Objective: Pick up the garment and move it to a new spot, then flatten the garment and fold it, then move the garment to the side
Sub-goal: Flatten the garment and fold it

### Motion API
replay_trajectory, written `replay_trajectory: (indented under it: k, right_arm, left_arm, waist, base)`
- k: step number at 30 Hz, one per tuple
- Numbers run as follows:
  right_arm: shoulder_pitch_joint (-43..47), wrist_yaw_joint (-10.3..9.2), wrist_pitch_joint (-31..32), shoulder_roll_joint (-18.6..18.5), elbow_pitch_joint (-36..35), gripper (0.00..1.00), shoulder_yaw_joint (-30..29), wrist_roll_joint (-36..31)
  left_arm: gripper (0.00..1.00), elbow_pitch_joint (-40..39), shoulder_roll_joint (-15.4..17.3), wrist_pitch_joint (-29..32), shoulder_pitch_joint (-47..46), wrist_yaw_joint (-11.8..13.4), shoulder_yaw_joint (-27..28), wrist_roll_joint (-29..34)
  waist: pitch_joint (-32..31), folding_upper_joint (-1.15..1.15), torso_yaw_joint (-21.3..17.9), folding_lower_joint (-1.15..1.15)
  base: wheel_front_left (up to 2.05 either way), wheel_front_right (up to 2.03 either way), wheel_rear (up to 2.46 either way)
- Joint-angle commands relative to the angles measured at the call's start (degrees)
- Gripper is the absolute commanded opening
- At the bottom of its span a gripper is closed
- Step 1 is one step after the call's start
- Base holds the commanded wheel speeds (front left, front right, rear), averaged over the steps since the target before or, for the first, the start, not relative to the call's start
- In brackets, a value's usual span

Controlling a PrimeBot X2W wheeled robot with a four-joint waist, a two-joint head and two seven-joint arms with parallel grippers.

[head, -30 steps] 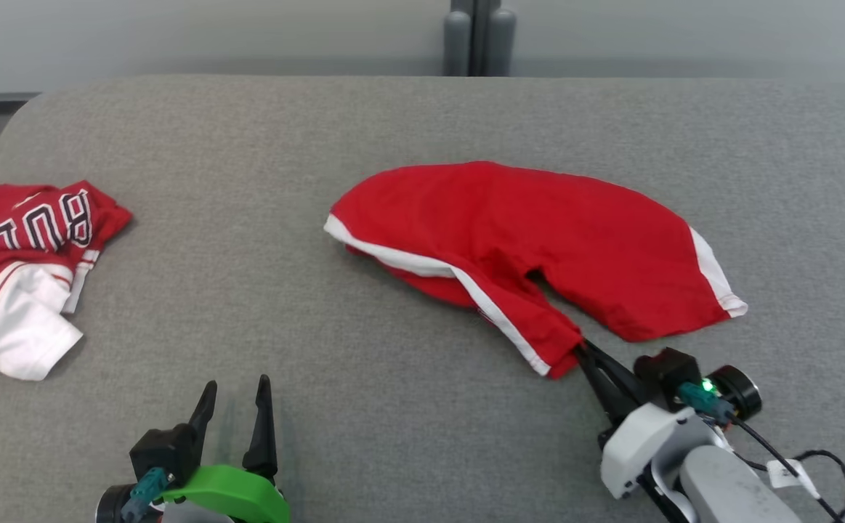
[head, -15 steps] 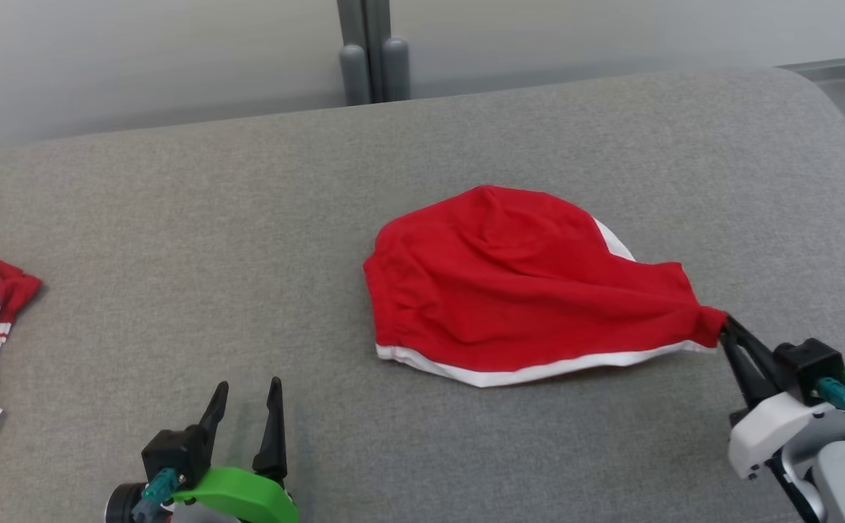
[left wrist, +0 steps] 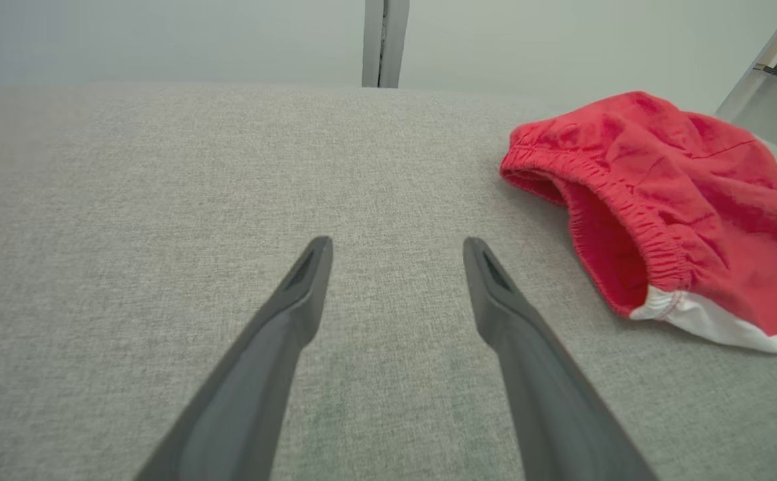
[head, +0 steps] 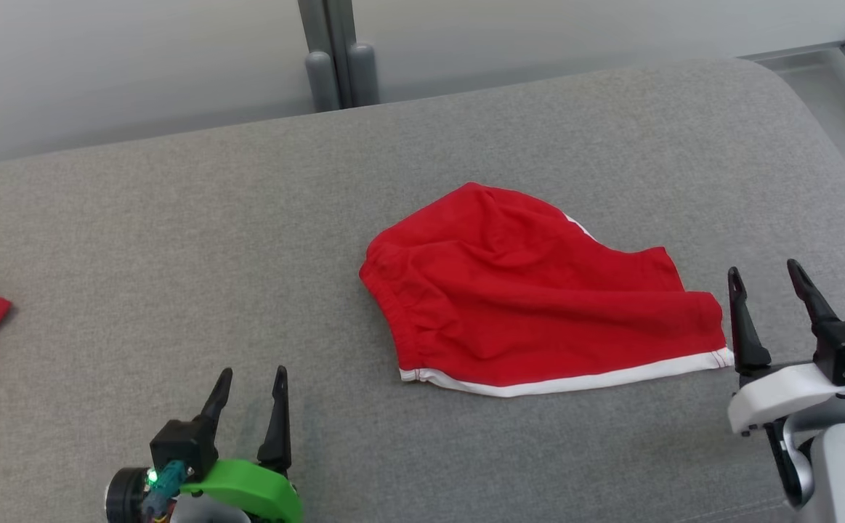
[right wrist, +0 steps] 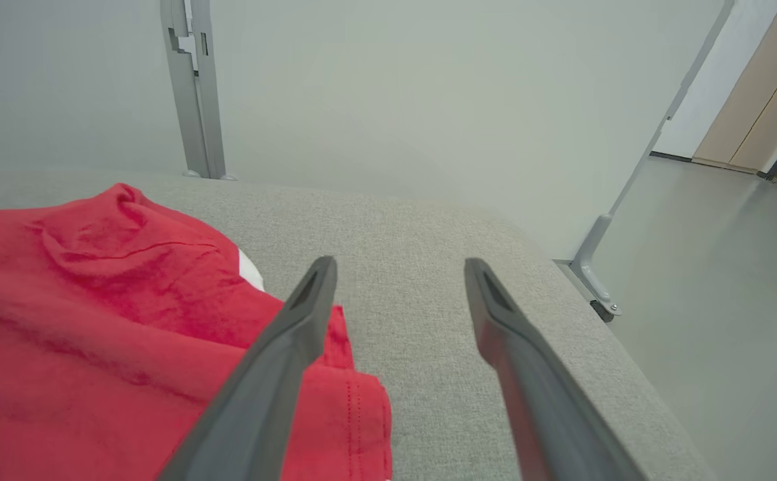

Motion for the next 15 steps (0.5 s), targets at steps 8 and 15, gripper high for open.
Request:
replay_trajectory:
  k: [8,15]
  right_arm:
    - [2.0,-0.08,0.0,3.0,0.1,1.0,2.5,1.7]
    - [2.7,-0.08,0.0,3.3,1.8,1.0,3.8,2.3]
  left_arm:
    - [1.0,-3.5,0.2,0.0,1.1,1.1,0.6,3.7]
    - [1.0,-3.4,0.2,0.0,1.6,-0.9,-3.8,-0.1]
  waist:
    - [-1.3,0.0,1.1,0.0]
    - [-1.7,0.0,1.3,0.0]
  base:
    - [0.0,0.0,0.0]
    - [0.0,0.0,0.0]
